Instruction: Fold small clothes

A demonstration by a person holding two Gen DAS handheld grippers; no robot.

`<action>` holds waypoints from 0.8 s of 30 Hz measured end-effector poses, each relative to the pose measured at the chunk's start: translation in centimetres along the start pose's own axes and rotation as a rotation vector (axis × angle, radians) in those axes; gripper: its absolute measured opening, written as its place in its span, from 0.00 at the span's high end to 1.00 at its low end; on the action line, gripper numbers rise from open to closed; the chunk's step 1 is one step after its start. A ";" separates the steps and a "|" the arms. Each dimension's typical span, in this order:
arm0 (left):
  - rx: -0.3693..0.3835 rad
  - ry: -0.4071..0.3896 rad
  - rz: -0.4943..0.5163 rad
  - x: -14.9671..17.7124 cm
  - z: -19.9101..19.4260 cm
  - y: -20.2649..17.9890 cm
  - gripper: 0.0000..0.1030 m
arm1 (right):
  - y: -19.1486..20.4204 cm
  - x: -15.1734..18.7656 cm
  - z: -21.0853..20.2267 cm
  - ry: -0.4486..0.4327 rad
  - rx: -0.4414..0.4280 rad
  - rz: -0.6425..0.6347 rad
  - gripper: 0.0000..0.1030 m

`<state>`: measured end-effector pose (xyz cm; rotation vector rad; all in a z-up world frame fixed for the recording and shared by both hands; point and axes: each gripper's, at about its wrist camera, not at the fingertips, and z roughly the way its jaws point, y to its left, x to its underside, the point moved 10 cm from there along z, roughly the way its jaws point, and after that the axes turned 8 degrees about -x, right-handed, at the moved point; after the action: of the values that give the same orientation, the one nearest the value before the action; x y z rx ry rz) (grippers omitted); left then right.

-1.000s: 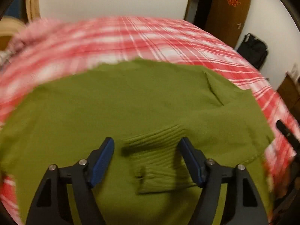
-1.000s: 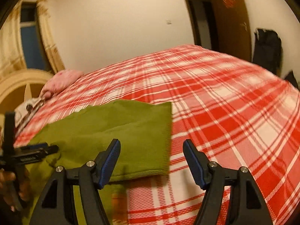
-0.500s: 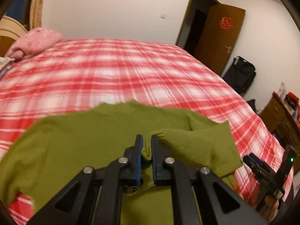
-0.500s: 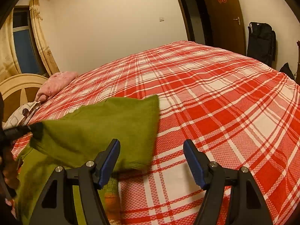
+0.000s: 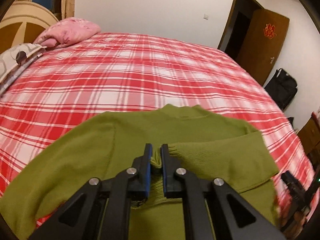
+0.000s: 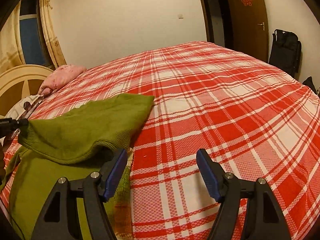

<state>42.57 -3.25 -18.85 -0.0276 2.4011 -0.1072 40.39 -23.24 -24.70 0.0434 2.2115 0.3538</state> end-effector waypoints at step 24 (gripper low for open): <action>-0.100 0.096 0.106 5.0 4.3 -0.2 0.85 | 2.5 1.1 3.3 0.149 0.024 -0.128 0.28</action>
<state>41.73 -3.97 -25.36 0.0594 2.4963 0.0628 42.03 -19.86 -26.78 -0.1149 2.3516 0.2665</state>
